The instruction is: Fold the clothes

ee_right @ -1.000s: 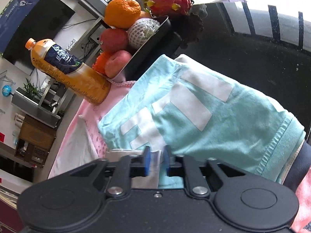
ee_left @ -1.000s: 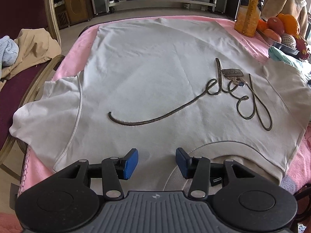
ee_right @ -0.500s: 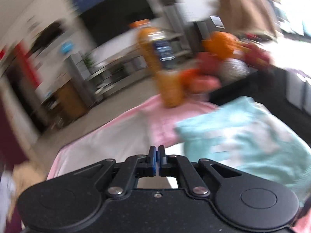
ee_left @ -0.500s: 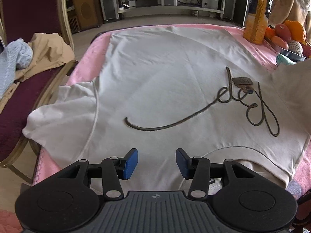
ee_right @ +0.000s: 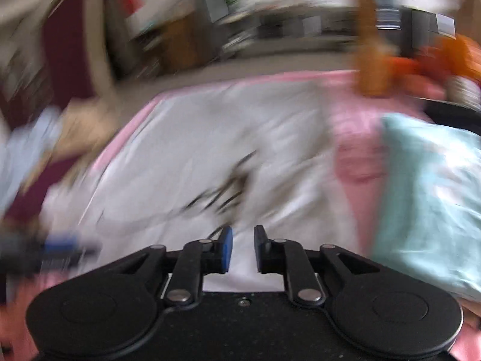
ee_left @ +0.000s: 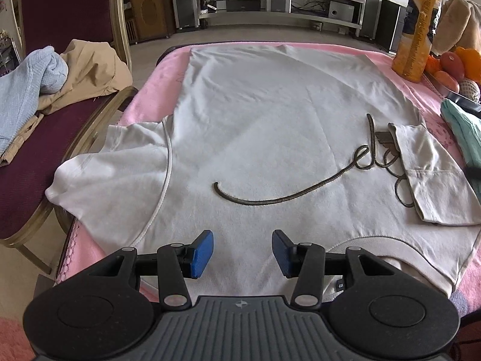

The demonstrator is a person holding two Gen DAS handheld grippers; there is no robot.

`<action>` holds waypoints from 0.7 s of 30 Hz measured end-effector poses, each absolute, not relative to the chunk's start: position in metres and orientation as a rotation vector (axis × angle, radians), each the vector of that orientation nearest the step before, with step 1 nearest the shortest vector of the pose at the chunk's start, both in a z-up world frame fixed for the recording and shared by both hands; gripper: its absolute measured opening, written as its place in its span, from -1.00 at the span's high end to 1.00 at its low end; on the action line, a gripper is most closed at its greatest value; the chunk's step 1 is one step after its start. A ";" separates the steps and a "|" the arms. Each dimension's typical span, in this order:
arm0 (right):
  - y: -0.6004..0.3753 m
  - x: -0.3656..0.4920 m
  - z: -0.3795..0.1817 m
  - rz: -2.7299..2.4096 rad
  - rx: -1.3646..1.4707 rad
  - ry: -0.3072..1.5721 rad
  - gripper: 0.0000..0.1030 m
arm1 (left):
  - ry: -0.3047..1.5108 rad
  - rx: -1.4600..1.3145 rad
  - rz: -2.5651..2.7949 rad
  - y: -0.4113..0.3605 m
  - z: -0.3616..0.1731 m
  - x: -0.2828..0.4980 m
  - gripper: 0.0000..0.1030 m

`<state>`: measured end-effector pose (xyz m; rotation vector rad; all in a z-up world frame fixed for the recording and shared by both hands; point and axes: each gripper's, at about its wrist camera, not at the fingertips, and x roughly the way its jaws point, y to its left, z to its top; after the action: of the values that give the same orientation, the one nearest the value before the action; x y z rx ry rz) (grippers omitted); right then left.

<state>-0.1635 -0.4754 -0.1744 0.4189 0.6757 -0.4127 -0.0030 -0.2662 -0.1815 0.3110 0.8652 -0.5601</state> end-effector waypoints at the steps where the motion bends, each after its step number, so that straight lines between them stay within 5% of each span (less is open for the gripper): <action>1: -0.487 -0.171 -0.174 -0.494 0.445 0.648 0.70 | 0.868 0.312 -0.561 -0.267 -0.182 -0.003 0.10; 16: -0.494 -0.190 -0.215 -0.778 0.478 1.008 0.77 | 0.883 0.371 -0.553 -0.267 -0.190 -0.008 0.10; 21: -0.502 -0.206 -0.197 -0.747 0.566 0.842 0.75 | 0.896 0.346 -0.565 -0.263 -0.186 -0.010 0.10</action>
<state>-0.2063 -0.5021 -0.1972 0.5665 0.8425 -0.7472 -0.0100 -0.2630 -0.1856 0.3462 0.8964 -0.5655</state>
